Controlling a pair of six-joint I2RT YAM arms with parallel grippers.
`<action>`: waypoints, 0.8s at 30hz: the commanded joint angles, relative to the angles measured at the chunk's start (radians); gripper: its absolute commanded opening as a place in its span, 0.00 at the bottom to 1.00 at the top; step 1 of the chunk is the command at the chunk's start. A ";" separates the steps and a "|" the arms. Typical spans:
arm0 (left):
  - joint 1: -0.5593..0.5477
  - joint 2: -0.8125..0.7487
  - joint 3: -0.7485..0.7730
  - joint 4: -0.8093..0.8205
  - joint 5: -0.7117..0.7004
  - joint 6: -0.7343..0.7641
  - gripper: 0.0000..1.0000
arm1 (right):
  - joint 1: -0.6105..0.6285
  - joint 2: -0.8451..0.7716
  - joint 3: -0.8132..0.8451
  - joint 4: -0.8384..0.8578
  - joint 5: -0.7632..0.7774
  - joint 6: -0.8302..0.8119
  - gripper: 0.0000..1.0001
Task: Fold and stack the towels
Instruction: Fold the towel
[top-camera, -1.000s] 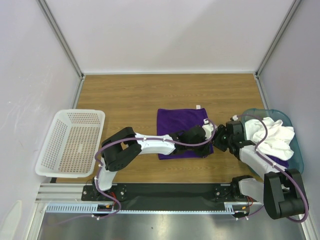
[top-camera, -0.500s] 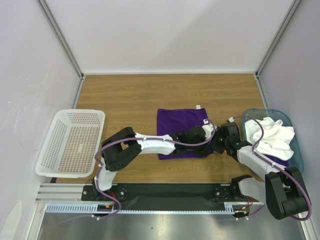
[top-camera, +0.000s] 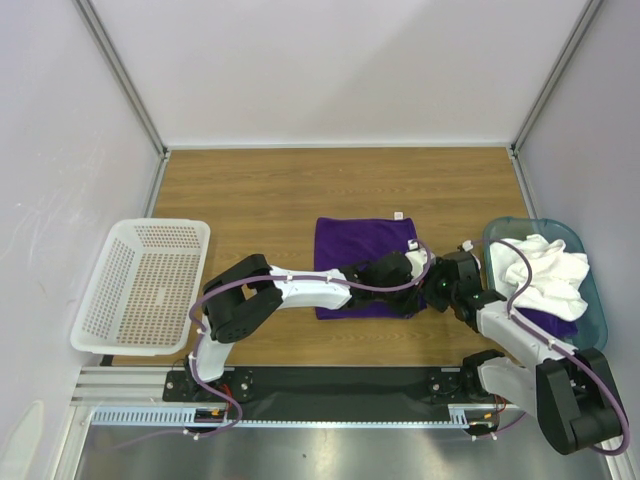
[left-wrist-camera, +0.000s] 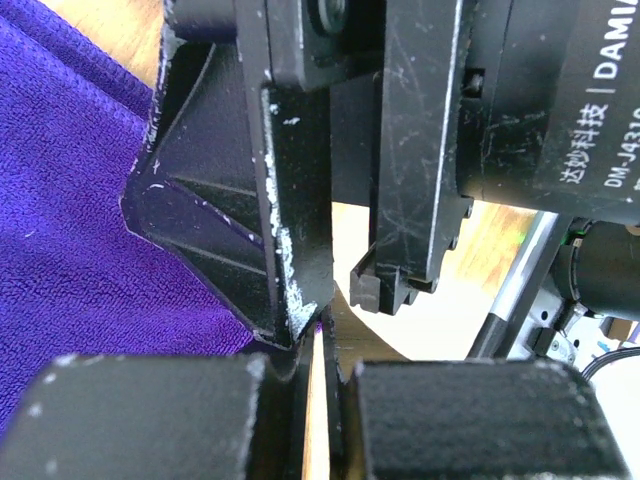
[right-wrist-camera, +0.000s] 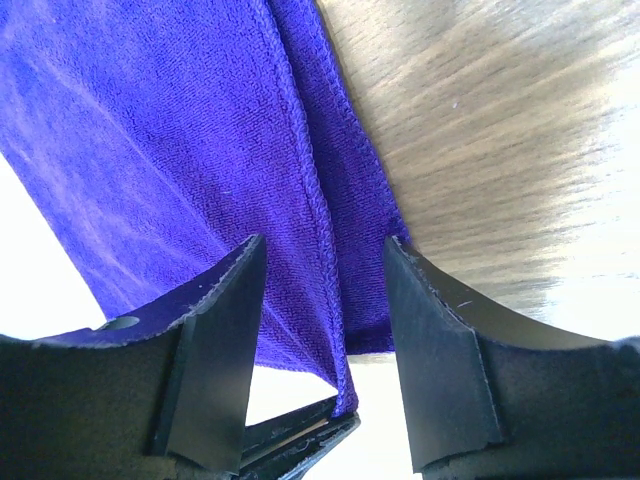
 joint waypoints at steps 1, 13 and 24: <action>0.003 -0.026 0.052 0.044 0.010 -0.014 0.04 | 0.017 -0.024 -0.018 -0.032 -0.011 0.021 0.56; -0.001 0.014 0.063 0.062 0.046 -0.030 0.06 | 0.019 -0.030 -0.001 -0.043 -0.011 0.022 0.55; -0.001 -0.090 0.008 -0.014 -0.013 -0.004 0.52 | 0.016 -0.038 0.108 -0.173 0.024 -0.071 0.61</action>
